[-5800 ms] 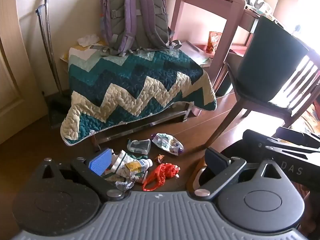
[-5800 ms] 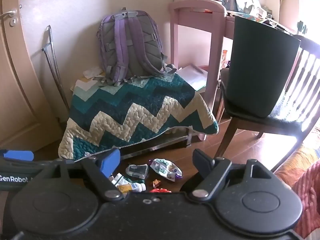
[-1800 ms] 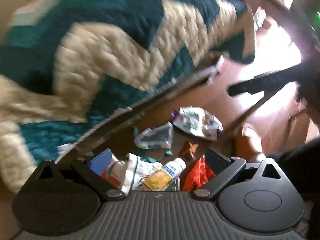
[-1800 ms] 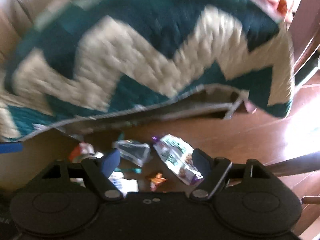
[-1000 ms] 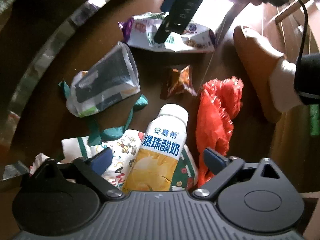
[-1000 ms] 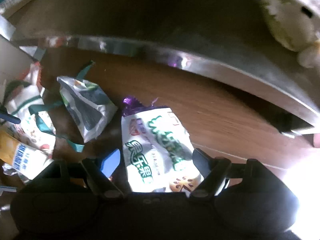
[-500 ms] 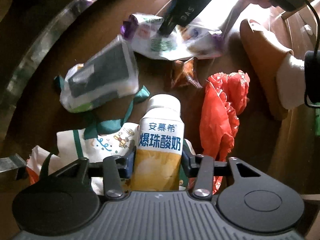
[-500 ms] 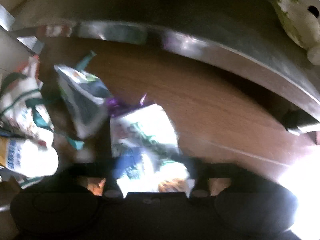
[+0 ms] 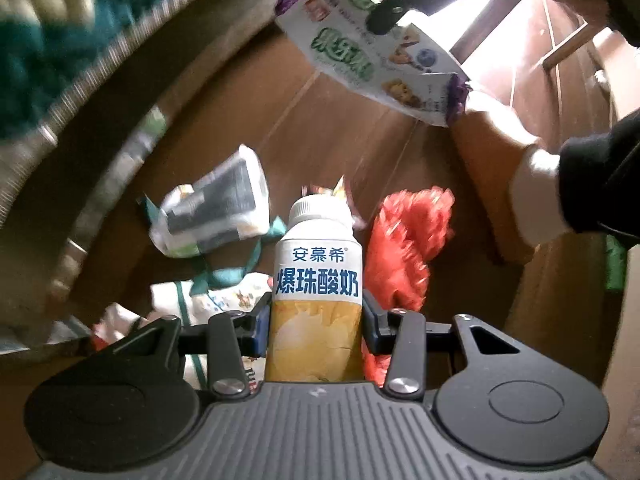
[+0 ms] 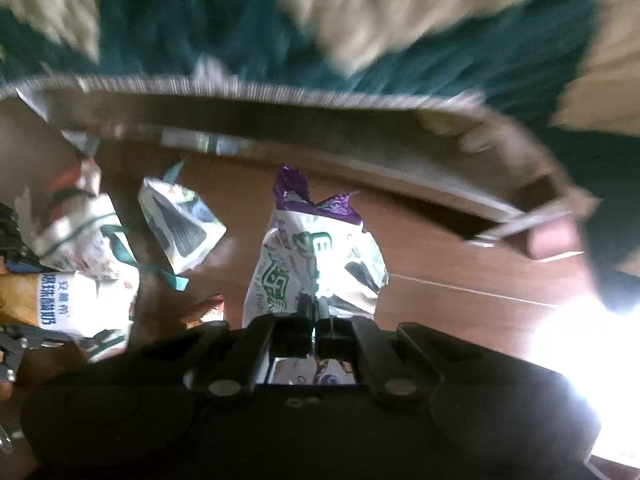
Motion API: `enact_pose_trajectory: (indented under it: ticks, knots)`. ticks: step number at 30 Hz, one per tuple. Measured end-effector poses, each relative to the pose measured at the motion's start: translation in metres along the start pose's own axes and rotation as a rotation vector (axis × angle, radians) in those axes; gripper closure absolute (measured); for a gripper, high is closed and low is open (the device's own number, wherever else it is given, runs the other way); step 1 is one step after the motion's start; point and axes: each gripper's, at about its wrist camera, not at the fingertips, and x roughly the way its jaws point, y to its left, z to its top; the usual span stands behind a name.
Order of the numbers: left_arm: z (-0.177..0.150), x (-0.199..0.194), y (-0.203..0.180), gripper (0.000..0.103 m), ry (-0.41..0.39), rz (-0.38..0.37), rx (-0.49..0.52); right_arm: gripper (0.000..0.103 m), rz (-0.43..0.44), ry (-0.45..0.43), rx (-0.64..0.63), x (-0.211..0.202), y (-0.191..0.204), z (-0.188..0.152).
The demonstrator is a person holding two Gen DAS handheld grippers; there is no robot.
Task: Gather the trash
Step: 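Carry the yogurt bottle in the left tool while the right carries the wrapper to the green bin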
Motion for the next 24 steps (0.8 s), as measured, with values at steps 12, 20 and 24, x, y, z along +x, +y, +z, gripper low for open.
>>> enact_pose_trajectory:
  ticks: [12,20,24]
  knots:
    - [0.044,-0.191,-0.032,0.061,-0.276,0.114,-0.159,0.103,-0.138,-0.317,0.117,-0.228,-0.008,0.001]
    - [0.063,-0.321,-0.075,0.061,-0.498,0.146,-0.184,0.103,-0.165,-0.543,0.225,-0.381,-0.012,-0.034]
    - [0.079,-0.376,-0.106,0.061,-0.594,0.146,-0.169,0.103,-0.21,-0.646,0.259,-0.447,-0.022,-0.058]
